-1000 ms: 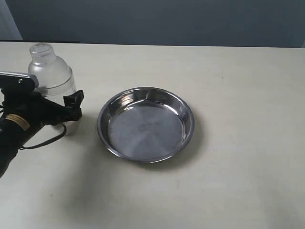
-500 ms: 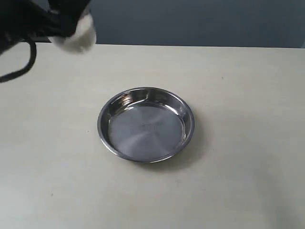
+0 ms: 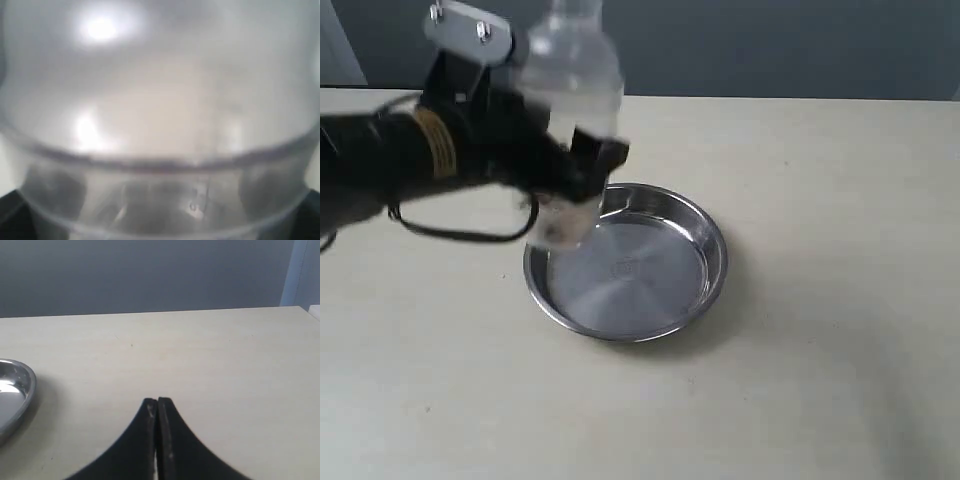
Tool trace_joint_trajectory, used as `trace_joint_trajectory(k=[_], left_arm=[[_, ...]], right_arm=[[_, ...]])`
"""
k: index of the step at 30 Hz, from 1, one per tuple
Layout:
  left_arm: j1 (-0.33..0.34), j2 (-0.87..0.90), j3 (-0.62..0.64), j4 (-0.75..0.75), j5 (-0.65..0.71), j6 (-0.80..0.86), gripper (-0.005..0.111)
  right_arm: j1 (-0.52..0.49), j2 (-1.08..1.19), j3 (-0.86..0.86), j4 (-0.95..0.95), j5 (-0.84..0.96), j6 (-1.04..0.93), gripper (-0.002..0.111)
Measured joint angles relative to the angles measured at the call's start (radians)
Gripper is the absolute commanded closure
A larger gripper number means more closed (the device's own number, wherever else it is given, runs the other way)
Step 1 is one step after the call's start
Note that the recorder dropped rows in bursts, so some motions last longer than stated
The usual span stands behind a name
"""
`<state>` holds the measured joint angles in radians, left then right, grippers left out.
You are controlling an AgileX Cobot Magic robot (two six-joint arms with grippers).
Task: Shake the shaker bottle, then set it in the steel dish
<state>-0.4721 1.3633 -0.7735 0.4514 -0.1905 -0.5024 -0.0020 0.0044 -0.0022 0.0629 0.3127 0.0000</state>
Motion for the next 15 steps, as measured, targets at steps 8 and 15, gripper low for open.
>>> trace_joint_trajectory(k=[8,15], left_arm=[[-0.047,0.139,0.025,0.017,0.013,-0.033,0.106],[-0.090,0.040,-0.053,0.033,-0.125,-0.035,0.106]], right_arm=[[0.000,0.000,0.000,0.000,0.002,0.000,0.109],[0.000,0.000,0.000,0.000,0.000,0.000,0.109]])
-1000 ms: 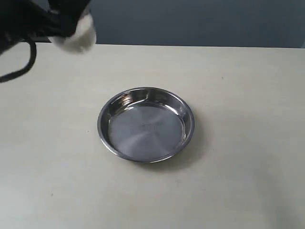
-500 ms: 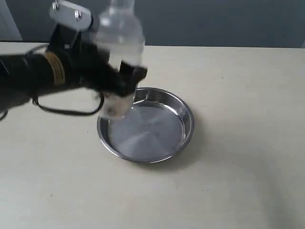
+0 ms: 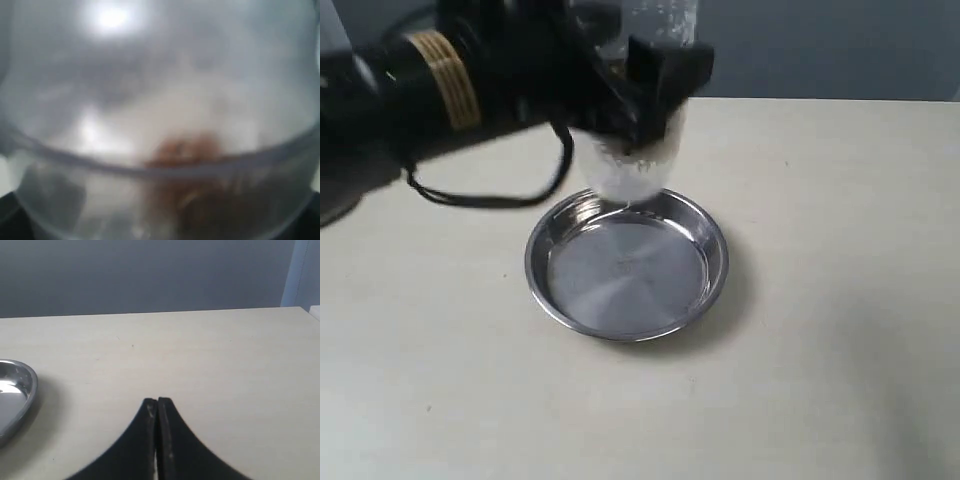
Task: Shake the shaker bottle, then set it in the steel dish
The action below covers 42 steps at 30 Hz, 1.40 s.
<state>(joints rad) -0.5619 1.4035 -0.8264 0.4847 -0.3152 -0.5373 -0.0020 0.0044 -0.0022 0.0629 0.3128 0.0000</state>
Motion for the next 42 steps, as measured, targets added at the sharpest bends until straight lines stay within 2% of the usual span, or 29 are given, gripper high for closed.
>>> trace_joint_trajectory(k=[3,5,8,11,13,15,18,21,24,26,29,32,35,37,40,42], left_arm=[[0.002,0.080,0.023,0.022,0.165,-0.002,0.106],[0.004,0.036,-0.026,0.074,0.203,0.016,0.106],[0.015,-0.037,-0.104,0.001,0.114,0.018,0.106],[-0.002,0.030,-0.033,-0.062,0.002,0.005,0.106],[-0.024,0.107,0.019,-0.068,0.047,-0.019,0.106],[-0.042,0.110,0.024,-0.036,0.102,-0.024,0.106],[-0.048,0.016,-0.036,0.001,0.054,-0.012,0.106],[-0.038,0.043,-0.032,-0.001,0.014,-0.005,0.106],[-0.019,0.124,0.002,-0.002,0.104,-0.008,0.106],[-0.018,0.088,-0.026,0.039,0.158,-0.004,0.106],[-0.018,-0.001,-0.081,0.031,0.083,-0.004,0.106],[-0.025,0.050,-0.011,0.003,-0.016,-0.010,0.106],[-0.027,0.142,0.064,0.012,0.063,-0.018,0.106],[-0.027,0.088,0.040,0.014,0.071,0.030,0.106],[-0.023,-0.010,-0.018,-0.064,0.005,0.078,0.106],[-0.020,0.005,0.002,-0.088,-0.038,0.087,0.106]], right_arm=[[0.000,0.000,0.000,0.000,0.002,0.000,0.109],[0.000,0.000,0.000,0.000,0.002,0.000,0.109],[0.000,0.000,0.000,0.000,0.000,0.000,0.109],[0.000,0.000,0.000,0.000,0.000,0.000,0.109],[0.000,0.000,0.000,0.000,0.000,0.000,0.109],[0.000,0.000,0.000,0.000,0.000,0.000,0.109],[0.000,0.000,0.000,0.000,0.000,0.000,0.109],[0.000,0.000,0.000,0.000,0.000,0.000,0.109],[0.000,0.000,0.000,0.000,0.000,0.000,0.109],[0.000,0.000,0.000,0.000,0.000,0.000,0.109],[0.000,0.000,0.000,0.000,0.000,0.000,0.109],[0.000,0.000,0.000,0.000,0.000,0.000,0.109],[0.000,0.000,0.000,0.000,0.002,0.000,0.109],[0.000,0.000,0.000,0.000,0.002,0.000,0.109],[0.000,0.000,0.000,0.000,0.000,0.000,0.109],[0.000,0.000,0.000,0.000,0.000,0.000,0.109]])
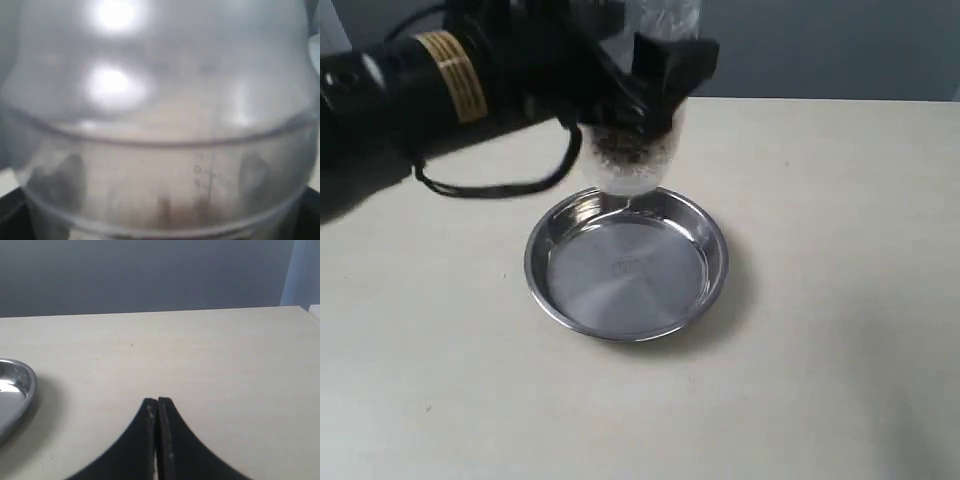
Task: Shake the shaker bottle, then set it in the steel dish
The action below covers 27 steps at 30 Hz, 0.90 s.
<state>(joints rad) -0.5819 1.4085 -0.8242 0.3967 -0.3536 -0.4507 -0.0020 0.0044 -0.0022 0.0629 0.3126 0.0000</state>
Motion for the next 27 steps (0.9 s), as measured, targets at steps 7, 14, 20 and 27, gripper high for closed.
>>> trace_joint_trajectory(k=[7,14,20,27], left_arm=[[-0.008,-0.031,0.031,0.009,0.070,-0.013,0.106],[-0.012,0.035,0.131,-0.018,0.022,-0.013,0.106],[-0.010,-0.087,0.045,-0.088,-0.026,0.086,0.106],[-0.038,-0.049,0.059,-0.079,0.060,0.095,0.106]], right_arm=[[0.000,0.000,0.000,0.000,0.000,0.000,0.109],[0.000,0.000,0.000,0.000,0.002,0.000,0.109],[0.000,0.000,0.000,0.000,0.002,0.000,0.109],[0.000,0.000,0.000,0.000,0.000,0.000,0.109]])
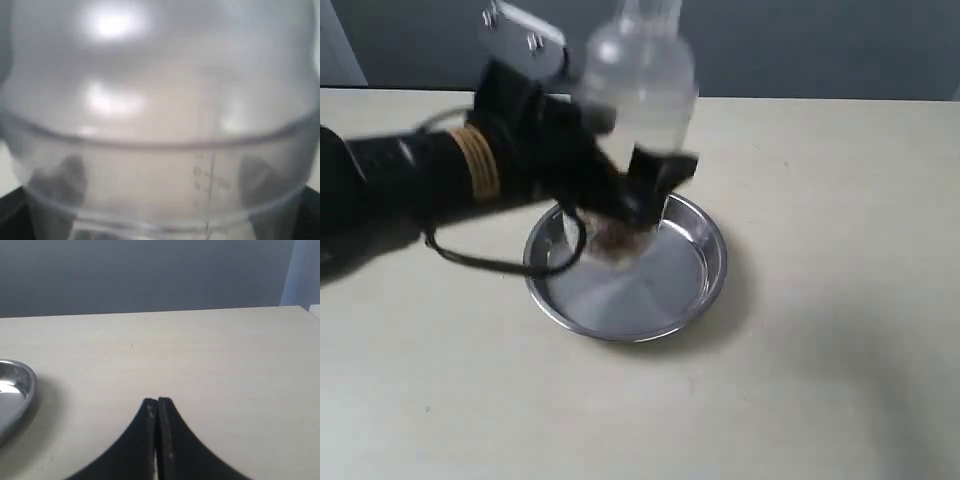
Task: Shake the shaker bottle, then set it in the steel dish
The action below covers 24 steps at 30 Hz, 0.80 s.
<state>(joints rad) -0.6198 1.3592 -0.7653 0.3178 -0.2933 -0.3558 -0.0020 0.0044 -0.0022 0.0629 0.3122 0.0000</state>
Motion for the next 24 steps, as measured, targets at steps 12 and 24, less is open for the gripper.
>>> trace_joint_trajectory(k=[12,24], left_arm=[[-0.077,0.141,0.138,-0.138,-0.157,0.047,0.106],[-0.070,0.028,0.100,-0.532,-0.024,0.489,0.106]], right_arm=[[0.000,0.000,0.000,0.000,0.002,0.000,0.109],[0.000,0.000,0.000,0.000,0.000,0.000,0.109]])
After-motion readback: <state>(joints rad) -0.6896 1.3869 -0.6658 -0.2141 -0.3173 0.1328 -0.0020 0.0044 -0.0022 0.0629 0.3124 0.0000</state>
